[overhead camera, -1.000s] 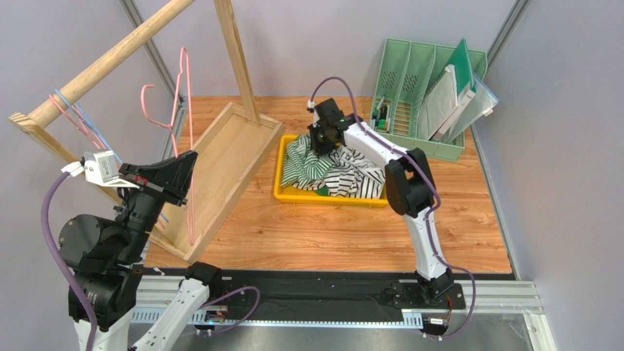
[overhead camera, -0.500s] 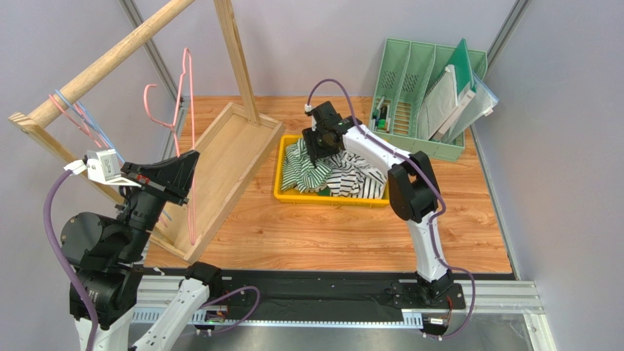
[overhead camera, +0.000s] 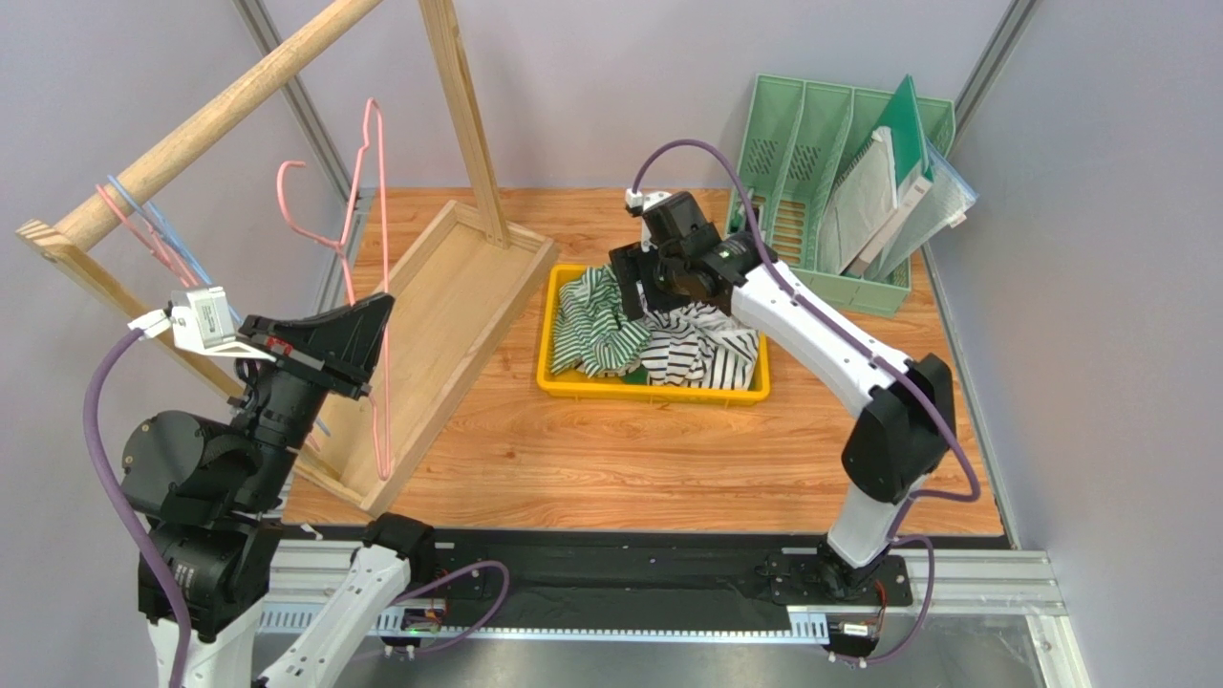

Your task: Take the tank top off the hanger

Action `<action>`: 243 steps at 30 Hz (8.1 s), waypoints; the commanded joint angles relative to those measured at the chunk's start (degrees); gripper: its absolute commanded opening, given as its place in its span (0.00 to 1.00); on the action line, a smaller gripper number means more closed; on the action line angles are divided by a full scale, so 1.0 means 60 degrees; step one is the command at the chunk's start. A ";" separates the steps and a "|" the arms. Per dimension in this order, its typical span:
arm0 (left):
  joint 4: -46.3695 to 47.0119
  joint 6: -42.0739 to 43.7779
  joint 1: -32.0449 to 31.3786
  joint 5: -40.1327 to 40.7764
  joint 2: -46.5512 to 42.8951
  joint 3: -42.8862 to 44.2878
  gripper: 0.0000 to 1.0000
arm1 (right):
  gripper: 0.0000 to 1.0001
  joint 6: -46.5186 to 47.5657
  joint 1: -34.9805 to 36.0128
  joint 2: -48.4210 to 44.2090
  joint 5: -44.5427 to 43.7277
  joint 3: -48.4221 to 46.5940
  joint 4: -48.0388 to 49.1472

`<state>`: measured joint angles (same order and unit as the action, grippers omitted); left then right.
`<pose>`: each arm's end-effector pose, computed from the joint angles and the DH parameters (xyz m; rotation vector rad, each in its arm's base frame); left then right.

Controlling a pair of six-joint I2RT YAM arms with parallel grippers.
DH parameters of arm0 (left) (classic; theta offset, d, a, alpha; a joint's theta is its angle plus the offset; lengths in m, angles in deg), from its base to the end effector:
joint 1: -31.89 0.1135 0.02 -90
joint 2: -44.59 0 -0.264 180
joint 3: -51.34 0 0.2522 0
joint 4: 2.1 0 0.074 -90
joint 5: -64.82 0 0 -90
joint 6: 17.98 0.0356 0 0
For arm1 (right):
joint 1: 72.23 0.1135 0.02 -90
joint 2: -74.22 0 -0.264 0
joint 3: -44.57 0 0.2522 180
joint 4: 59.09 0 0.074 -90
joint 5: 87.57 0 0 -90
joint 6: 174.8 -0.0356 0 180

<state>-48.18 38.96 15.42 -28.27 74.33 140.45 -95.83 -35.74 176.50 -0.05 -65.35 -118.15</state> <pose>0.0243 -0.0092 0.4867 -0.1525 1.3716 -0.7639 0.3180 0.2333 0.3193 -0.5307 2.4347 0.3020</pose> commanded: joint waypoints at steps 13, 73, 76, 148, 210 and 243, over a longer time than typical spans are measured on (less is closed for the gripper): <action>-0.0136 -0.2180 -0.0009 0.2302 -0.0107 -0.0312 0.00 | 0.80 0.0987 0.5136 -0.3951 -0.1491 0.0925 0.3257; -0.0532 -0.2107 -0.0009 0.2449 -0.0444 -0.0415 0.00 | 0.09 0.3244 0.9285 -0.0010 -0.5560 -0.2401 0.5645; -0.0444 -0.2122 -0.0009 0.2274 -0.0459 -0.0488 0.00 | 0.02 0.3229 0.9328 0.0033 -0.6015 -0.2474 0.5602; -0.1484 0.0675 -0.0024 -0.1477 -0.2889 -0.0913 0.88 | 0.00 0.2453 0.5373 0.0764 -0.2780 -0.5402 0.2775; 0.3216 -0.1387 -0.0009 -0.4637 0.2056 0.0197 0.96 | 0.99 0.0784 0.4201 -0.4344 -0.1842 0.1551 0.2496; 0.7115 -0.2883 -0.5268 -0.1566 0.1625 -0.8688 0.99 | 1.00 -0.7505 0.3923 -1.7336 -0.4817 1.4206 0.2934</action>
<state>-9.29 27.01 -15.79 -39.55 91.47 96.78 -132.44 -12.07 78.16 -26.26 15.09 -105.32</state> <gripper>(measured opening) 0.992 0.998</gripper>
